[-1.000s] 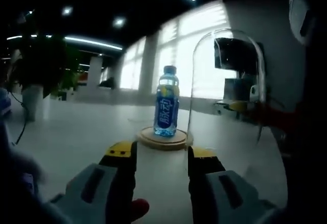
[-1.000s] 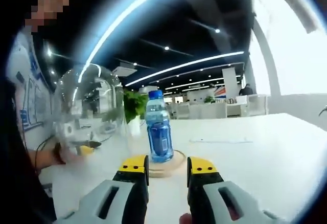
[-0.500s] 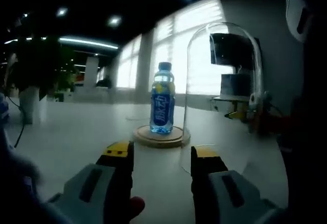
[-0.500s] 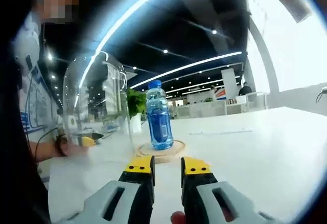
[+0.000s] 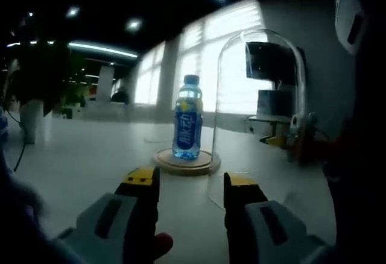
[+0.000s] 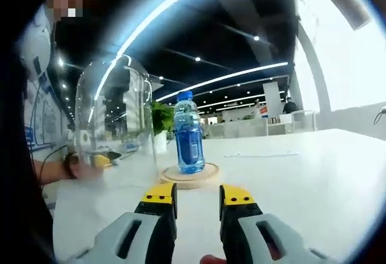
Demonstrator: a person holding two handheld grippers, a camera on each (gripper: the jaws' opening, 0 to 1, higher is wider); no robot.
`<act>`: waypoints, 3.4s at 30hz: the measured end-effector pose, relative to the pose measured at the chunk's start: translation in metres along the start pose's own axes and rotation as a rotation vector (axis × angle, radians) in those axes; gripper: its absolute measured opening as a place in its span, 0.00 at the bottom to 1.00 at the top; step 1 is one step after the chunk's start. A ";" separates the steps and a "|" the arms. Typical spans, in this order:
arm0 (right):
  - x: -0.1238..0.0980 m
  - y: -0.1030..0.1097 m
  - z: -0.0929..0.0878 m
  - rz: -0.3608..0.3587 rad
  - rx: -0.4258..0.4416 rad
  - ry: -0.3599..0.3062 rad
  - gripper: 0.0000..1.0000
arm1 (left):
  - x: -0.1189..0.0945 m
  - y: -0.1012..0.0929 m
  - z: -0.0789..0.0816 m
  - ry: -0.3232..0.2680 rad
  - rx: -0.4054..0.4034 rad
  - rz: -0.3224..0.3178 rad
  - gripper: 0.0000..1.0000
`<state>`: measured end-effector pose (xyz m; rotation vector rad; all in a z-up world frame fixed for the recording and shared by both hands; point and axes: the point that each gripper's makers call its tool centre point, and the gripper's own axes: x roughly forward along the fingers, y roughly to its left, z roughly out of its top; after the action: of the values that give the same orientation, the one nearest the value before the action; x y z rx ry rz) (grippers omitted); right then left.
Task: Open the cover put in the Mizone put the cover back on
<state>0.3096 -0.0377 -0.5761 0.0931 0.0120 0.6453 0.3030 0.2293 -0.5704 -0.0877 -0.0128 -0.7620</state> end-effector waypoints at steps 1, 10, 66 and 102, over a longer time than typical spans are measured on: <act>0.000 0.000 0.000 0.000 -0.001 -0.001 0.21 | 0.000 -0.001 0.000 -0.002 -0.001 -0.004 0.36; -0.001 0.011 0.003 0.082 0.047 0.004 0.22 | 0.003 -0.019 0.002 0.014 -0.021 -0.097 0.48; 0.064 0.139 0.040 0.827 -0.002 0.175 0.87 | 0.058 -0.094 0.037 0.134 -0.024 -0.615 0.78; 0.069 0.141 0.039 0.884 -0.017 0.186 0.90 | 0.069 -0.097 0.042 0.103 -0.090 -0.655 0.84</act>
<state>0.2818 0.1132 -0.5231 0.0161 0.1512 1.5358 0.2872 0.1155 -0.5180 -0.1321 0.0957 -1.4211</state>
